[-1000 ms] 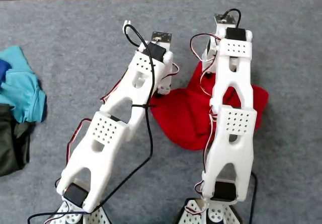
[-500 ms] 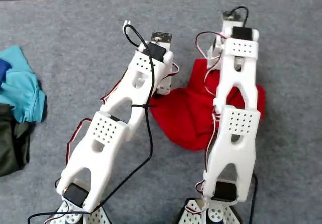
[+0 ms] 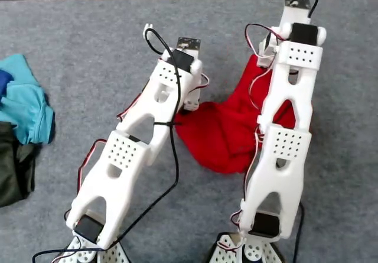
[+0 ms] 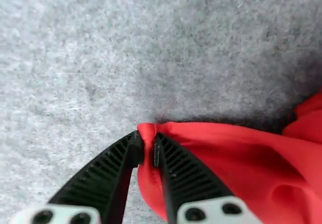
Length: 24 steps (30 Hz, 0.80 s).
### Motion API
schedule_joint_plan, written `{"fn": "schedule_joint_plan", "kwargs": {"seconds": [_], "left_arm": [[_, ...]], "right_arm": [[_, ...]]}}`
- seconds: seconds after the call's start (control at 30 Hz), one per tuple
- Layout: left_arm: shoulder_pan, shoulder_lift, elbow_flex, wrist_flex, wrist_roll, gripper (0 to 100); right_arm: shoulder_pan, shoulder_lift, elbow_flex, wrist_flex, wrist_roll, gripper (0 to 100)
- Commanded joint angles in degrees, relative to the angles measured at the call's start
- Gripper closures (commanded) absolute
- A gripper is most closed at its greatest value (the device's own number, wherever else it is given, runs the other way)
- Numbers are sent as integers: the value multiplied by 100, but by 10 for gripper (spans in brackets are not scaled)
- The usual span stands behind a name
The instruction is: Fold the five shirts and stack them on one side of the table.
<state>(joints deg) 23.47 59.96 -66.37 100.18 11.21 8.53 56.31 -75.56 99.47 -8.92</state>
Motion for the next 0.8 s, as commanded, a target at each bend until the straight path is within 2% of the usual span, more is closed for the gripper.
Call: {"fn": "schedule_joint_plan", "kwargs": {"seconds": [0.0, 0.13, 0.23, 0.47, 0.67, 0.77], "left_arm": [[-299, -136, -343, 70, 18, 980], [-466, -136, -519, 70, 18, 980], [-457, -136, -466, 70, 18, 980], [-273, -127, -466, 70, 26, 980], [-290, -127, -466, 70, 26, 980], [-308, -127, -466, 70, 26, 980]], "right_arm": [[127, 4, -84, 18, 211, 949], [119, 48, 136, 18, 220, 786], [48, 48, 136, 18, 211, 735], [-84, 57, 145, 18, 132, 817], [22, 84, 92, 202, 18, 991], [127, 75, 84, 220, -53, 987]]}}
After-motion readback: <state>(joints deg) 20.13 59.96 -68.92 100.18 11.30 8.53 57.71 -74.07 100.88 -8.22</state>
